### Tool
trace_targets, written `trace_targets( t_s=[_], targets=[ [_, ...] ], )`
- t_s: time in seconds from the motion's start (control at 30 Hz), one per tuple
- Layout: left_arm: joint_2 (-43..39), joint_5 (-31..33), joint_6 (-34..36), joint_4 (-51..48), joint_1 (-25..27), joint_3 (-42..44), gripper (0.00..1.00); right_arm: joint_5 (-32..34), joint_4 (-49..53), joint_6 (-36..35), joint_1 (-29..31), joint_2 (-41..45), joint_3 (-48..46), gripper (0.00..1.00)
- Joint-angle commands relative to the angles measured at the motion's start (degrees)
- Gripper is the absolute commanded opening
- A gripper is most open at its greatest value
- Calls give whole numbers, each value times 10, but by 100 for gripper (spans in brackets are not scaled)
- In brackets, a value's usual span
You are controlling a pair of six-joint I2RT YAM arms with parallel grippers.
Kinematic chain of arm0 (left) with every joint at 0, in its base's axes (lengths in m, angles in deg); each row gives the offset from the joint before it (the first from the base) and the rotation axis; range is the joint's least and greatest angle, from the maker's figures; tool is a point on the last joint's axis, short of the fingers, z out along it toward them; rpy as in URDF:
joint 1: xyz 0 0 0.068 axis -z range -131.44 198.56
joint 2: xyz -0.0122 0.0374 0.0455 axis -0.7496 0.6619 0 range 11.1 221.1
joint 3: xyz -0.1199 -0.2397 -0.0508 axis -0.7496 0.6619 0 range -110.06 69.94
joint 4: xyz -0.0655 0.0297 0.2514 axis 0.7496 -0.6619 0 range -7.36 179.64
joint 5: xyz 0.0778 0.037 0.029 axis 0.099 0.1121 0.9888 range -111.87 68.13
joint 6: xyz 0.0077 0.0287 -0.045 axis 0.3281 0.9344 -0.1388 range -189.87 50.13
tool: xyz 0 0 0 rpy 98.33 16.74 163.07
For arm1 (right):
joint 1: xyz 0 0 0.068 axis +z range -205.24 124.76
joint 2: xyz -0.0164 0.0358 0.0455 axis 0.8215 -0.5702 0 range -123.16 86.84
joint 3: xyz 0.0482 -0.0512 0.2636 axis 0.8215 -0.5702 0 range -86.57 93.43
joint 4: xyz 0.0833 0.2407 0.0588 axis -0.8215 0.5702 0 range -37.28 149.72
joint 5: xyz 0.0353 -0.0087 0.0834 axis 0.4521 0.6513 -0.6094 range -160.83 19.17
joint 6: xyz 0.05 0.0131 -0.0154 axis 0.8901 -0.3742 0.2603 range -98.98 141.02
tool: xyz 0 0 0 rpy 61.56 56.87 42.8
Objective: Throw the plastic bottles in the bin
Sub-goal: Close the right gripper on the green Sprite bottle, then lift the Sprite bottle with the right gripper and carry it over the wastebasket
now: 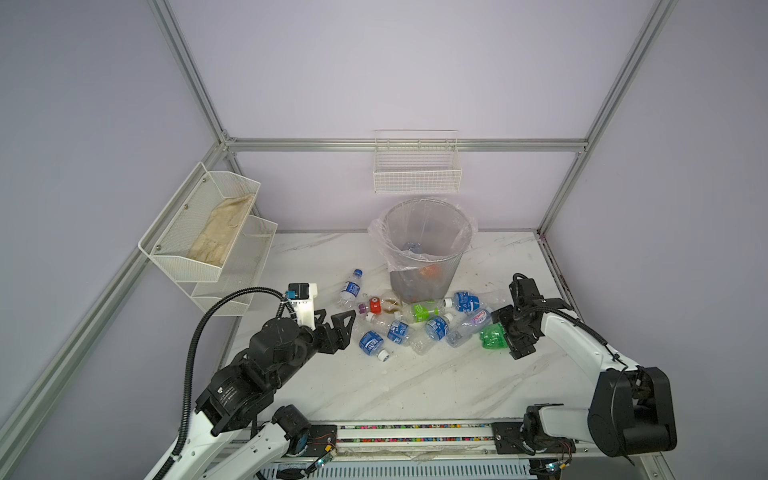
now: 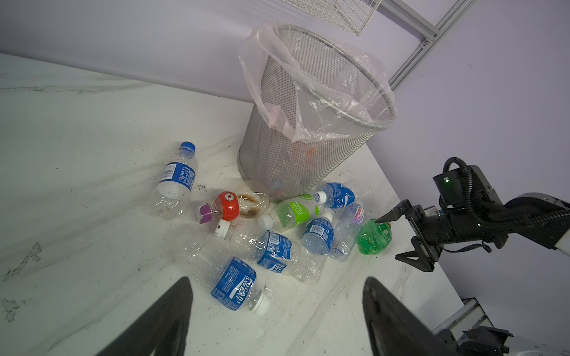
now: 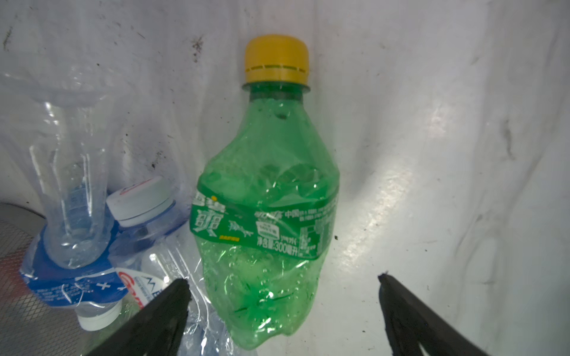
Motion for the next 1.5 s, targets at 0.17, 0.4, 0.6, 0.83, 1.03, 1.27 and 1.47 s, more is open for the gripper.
trace_targets(
  t_s=[0.17, 0.4, 0.6, 0.83, 1.03, 1.27, 1.47],
  targets=[
    [-9, -7, -14, 0, 1, 22, 84, -13, -99, 15, -7, -89, -41, 97],
    [-26, 6, -14, -19, 1, 22, 84, -27, -134, 29, -7, -115, -88, 61],
    [-30, 9, -14, -25, 1, 22, 83, -10, -127, 47, -7, -63, -111, 32],
    [-31, 8, -15, -27, 1, 20, 83, -7, -116, 47, -8, 4, -118, 0],
    [-34, 11, -15, -33, 1, 16, 82, 29, -78, 13, -7, 80, -97, 0],
    [-35, 8, -23, -33, 2, 23, 82, 68, -35, -159, -7, 169, 3, 0],
    [-40, 8, -31, -32, 1, 36, 82, -82, -78, -312, 3, 258, 158, 0]
  ],
)
